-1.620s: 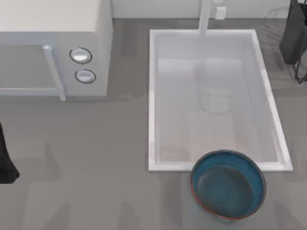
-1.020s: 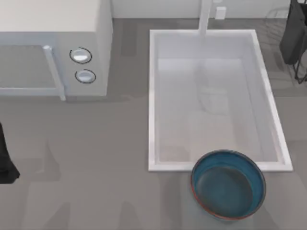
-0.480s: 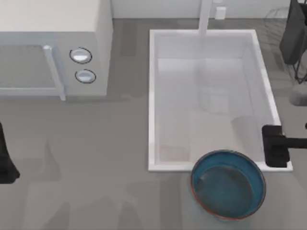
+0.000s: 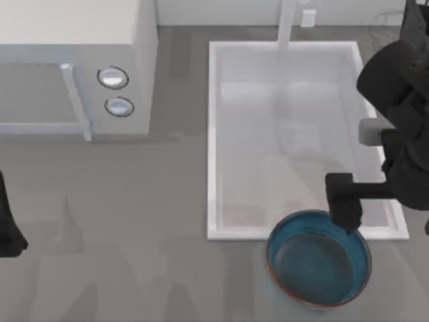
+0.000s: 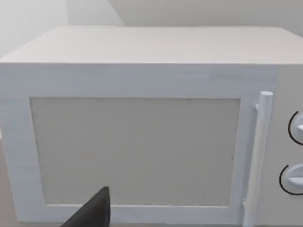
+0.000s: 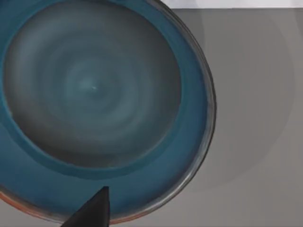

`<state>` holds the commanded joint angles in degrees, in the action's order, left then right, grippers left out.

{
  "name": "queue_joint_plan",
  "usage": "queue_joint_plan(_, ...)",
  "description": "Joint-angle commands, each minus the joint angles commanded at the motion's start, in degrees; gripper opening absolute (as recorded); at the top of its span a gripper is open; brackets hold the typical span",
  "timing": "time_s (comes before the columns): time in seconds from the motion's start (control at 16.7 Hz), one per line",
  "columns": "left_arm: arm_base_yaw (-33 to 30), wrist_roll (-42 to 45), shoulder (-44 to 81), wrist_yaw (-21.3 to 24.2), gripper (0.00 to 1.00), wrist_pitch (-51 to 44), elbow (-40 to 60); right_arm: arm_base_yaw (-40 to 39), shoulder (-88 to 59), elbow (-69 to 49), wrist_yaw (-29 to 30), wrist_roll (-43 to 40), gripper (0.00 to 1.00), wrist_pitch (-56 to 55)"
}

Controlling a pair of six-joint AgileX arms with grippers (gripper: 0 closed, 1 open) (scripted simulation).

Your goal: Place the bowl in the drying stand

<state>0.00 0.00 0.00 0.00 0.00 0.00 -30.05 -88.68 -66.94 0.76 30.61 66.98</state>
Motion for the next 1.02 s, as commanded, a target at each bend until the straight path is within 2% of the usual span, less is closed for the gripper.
queue_joint_plan(0.36,0.00,0.00,0.00,0.00,1.00,0.00,0.00,0.20,-0.67,1.94,-0.01,-0.14,1.00,-2.39)
queue_joint_plan(0.78,0.00,0.00,0.00,0.00,1.00,0.00,0.00,0.10,-7.10,13.55,0.00,0.01,1.00,-21.19)
queue_joint_plan(1.02,0.00,0.00,0.00,0.00,1.00,0.00,0.00,0.06,-8.22,15.57,0.01,0.07,1.00,-23.79)
